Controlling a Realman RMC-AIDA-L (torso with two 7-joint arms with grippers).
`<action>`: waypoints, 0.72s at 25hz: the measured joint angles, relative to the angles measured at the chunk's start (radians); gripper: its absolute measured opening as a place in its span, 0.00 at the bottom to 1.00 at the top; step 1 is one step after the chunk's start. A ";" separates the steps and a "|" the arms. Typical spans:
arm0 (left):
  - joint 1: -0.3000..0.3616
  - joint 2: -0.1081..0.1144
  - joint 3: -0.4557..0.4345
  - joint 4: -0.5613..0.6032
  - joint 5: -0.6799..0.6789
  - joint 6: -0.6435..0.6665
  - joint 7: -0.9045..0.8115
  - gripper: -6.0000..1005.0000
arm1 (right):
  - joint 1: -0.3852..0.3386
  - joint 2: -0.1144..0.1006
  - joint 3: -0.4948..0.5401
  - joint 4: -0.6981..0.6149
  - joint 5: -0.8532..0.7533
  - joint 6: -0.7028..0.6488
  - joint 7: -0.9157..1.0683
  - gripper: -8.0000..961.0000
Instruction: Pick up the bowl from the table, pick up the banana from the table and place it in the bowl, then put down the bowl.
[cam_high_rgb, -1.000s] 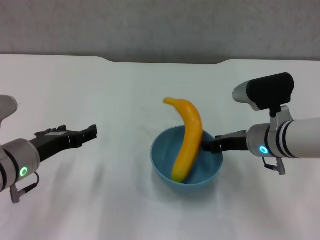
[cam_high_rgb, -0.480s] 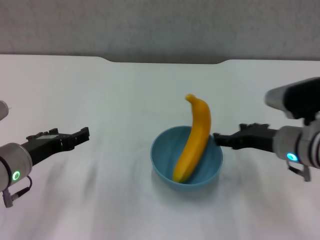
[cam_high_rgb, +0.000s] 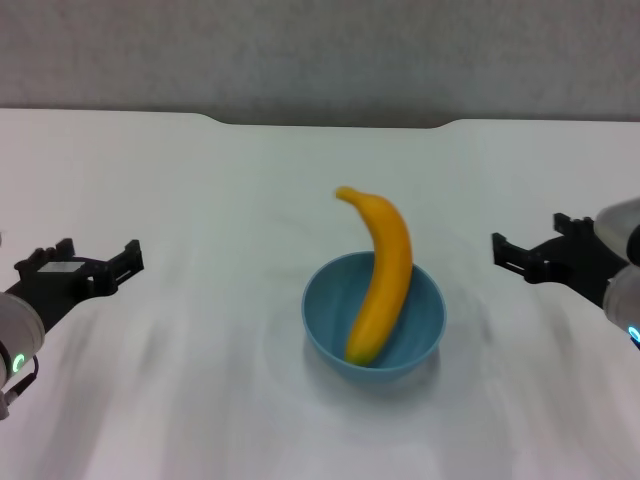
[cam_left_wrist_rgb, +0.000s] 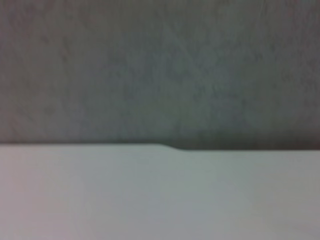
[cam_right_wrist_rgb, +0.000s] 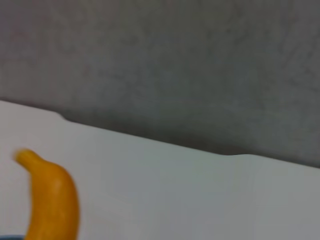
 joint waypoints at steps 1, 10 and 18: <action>0.005 0.000 0.023 0.005 0.002 0.046 0.007 0.89 | -0.005 0.000 -0.015 -0.014 0.000 -0.040 0.002 0.94; -0.024 0.003 0.314 0.221 0.011 0.550 0.050 0.89 | 0.007 0.001 -0.322 -0.245 -0.008 -0.590 0.051 0.94; -0.144 0.000 0.581 0.540 0.015 0.985 -0.196 0.89 | 0.088 0.008 -0.624 -0.669 -0.167 -1.178 0.653 0.94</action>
